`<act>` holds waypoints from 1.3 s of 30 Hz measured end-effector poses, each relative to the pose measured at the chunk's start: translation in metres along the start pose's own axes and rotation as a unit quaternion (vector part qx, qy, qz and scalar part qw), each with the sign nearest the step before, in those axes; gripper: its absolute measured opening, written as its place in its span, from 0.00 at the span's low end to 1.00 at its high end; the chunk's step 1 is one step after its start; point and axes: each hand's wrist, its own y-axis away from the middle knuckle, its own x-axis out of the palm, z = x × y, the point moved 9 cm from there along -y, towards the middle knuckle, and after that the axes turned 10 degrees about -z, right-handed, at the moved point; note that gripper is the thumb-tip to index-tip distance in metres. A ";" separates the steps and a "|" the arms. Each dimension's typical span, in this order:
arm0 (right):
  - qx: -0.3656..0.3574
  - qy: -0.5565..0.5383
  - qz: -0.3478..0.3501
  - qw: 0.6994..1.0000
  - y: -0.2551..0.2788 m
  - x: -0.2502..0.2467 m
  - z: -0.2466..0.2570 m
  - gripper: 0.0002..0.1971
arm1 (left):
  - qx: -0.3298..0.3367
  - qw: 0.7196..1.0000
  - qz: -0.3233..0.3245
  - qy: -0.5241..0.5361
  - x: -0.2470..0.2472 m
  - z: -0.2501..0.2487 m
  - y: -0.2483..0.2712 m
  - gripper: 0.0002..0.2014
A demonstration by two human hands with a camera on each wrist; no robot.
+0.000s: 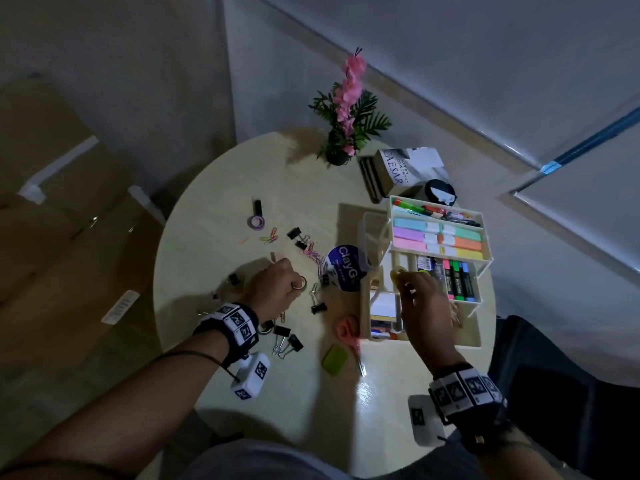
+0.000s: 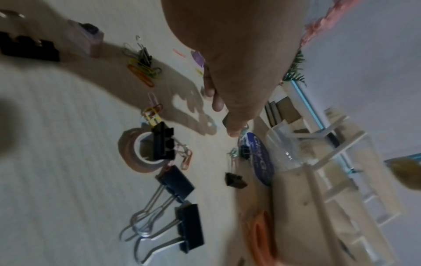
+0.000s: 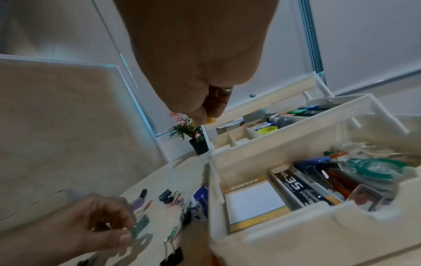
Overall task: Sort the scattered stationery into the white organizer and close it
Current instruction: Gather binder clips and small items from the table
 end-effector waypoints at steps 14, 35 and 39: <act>-0.009 -0.015 0.036 0.999 -0.032 0.056 -0.037 0.13 | 0.045 0.990 -0.032 0.127 -0.033 -0.062 0.027 0.05; -0.072 0.016 -0.010 0.997 -0.036 0.029 -0.039 0.14 | 0.048 0.994 -0.086 0.053 -0.008 -0.187 -0.017 0.06; -0.066 0.011 0.001 0.998 -0.027 0.013 -0.059 0.11 | 0.026 0.997 -0.072 -0.001 0.007 -0.199 -0.039 0.08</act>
